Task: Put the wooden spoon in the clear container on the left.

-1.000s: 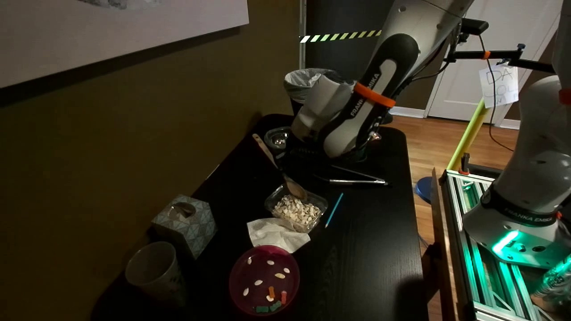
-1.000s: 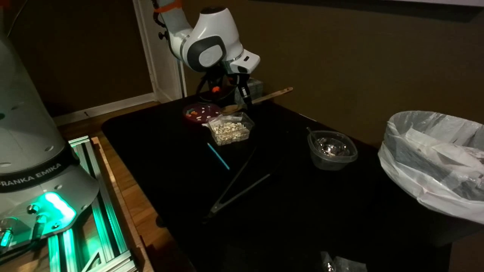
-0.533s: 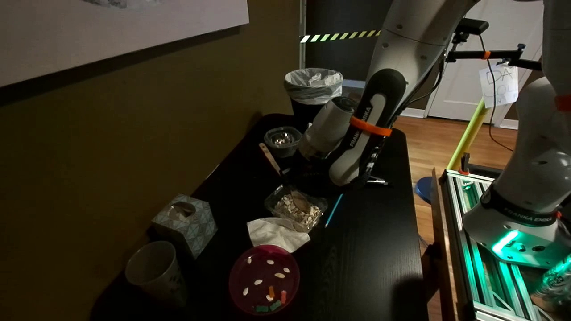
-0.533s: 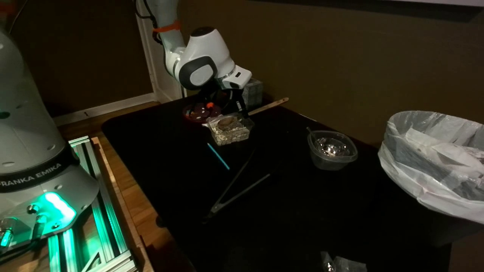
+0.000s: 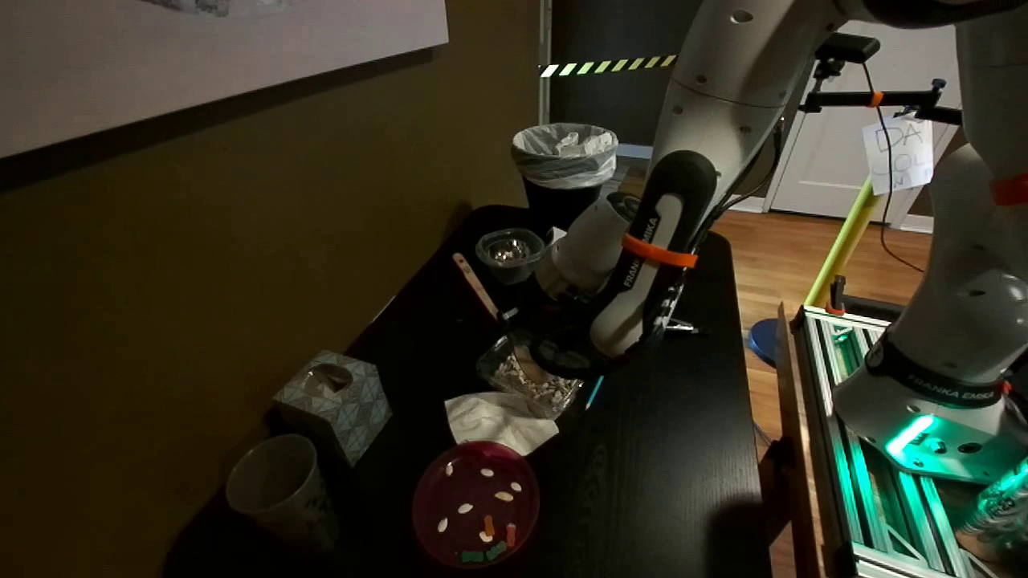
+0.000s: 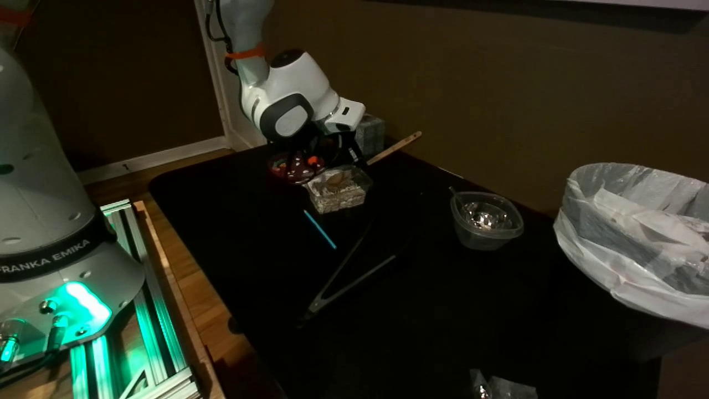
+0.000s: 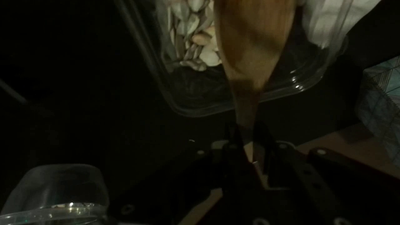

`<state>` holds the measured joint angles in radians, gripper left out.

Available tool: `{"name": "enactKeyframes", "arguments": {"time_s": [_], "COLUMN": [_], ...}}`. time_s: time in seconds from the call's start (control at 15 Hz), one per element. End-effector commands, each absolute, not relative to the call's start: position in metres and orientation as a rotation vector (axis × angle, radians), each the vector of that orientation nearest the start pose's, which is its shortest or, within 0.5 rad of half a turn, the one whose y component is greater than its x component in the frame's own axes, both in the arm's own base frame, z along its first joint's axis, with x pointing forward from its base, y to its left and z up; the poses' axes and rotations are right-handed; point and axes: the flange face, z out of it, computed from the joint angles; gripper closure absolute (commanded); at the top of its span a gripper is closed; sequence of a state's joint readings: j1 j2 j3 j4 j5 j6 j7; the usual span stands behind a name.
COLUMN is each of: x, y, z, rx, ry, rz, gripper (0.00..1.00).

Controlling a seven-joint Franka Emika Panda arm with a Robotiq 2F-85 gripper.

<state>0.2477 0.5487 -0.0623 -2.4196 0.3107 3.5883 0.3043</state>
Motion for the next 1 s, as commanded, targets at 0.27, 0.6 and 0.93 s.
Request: {"name": "enactKeyframes", "arguments": {"time_s": [0.27,0.6,0.93], "x": [0.508,0.504,0.505], "y": [0.044,0.053,0.044], "z": [0.117,0.117,0.14], "rx": [-2.944,-2.939,-2.923], "ry": [0.508,0.486,0.546], "rz": [-0.887,-0.863,-0.907], "gripper": [0.96,0.59,0.29]}}
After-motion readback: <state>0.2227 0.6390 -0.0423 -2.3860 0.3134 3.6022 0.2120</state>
